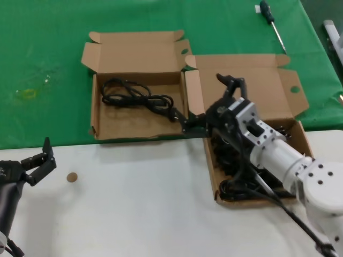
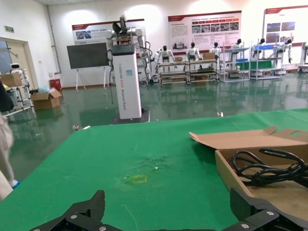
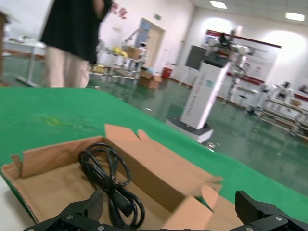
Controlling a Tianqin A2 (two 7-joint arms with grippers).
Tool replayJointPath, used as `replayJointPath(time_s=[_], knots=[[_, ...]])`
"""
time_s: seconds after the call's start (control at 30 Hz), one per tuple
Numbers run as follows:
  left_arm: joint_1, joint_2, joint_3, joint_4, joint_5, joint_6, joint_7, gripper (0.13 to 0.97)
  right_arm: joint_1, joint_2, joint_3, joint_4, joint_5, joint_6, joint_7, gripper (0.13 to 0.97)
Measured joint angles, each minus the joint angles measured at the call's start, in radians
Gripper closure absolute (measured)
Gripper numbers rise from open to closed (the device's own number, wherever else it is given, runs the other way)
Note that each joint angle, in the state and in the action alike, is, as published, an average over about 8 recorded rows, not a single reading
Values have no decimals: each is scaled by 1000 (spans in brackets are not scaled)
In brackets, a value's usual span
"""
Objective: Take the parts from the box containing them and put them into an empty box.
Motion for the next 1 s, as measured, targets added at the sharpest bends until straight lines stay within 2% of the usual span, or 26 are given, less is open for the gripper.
replayJointPath(time_s=[0.17, 0.47, 1.0], knots=[[0, 0, 0, 0, 0, 0, 0, 194, -65, 2, 35, 43, 38, 45, 12, 129], [0, 0, 0, 0, 0, 0, 0, 135, -184, 5, 99, 121, 105, 127, 32, 129], [0, 0, 0, 0, 0, 0, 0, 132, -358, 9, 194, 236, 205, 247, 63, 129]])
